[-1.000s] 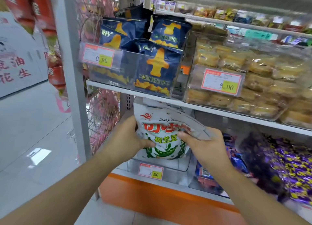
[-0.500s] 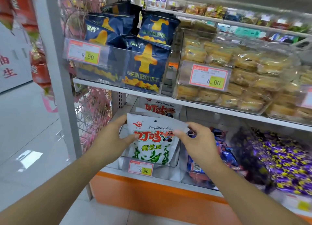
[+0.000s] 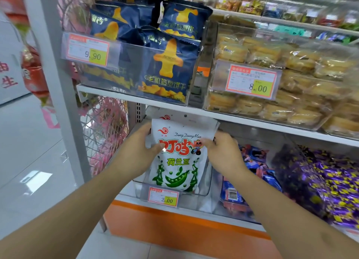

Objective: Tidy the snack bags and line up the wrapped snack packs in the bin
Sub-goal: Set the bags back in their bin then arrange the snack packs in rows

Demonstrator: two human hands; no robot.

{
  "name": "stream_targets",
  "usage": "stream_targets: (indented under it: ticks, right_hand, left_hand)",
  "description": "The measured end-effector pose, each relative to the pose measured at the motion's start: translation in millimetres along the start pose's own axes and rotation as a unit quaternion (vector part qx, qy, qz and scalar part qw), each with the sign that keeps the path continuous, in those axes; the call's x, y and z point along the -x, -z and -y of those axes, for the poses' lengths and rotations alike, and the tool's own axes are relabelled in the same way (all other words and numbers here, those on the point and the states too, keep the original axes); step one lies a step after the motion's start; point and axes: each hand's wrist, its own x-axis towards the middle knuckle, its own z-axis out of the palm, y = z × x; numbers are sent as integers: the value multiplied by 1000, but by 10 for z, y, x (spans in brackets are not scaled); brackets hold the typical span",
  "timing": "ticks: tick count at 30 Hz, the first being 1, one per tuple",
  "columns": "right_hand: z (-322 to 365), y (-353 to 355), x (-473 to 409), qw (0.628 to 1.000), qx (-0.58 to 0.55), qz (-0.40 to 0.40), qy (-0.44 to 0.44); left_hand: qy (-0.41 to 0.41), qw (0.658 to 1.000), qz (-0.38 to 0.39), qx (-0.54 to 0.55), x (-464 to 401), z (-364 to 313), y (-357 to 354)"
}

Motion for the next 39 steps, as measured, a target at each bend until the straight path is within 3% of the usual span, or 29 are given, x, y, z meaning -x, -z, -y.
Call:
stream_targets:
  ticks: [5, 12, 27, 34, 39]
  right_hand:
    - [-14, 22, -62, 998, -63, 4, -5]
    - [-9, 2, -112, 999, 0, 42, 3]
    - [-117, 117, 74, 999, -46, 2, 7]
    - [-142, 57, -152, 994, 17, -97, 49]
    - [-128, 12, -459, 993, 78, -69, 54]
  left_hand:
    - [-7, 1000, -15, 23, -34, 7, -2]
    - [7, 1000, -22, -4, -4, 20, 18]
    - [-19, 999, -6, -42, 253, -14, 136]
    - [-3, 1000, 18, 14, 158, -46, 75]
    - [-5, 999, 19, 27, -15, 56, 29]
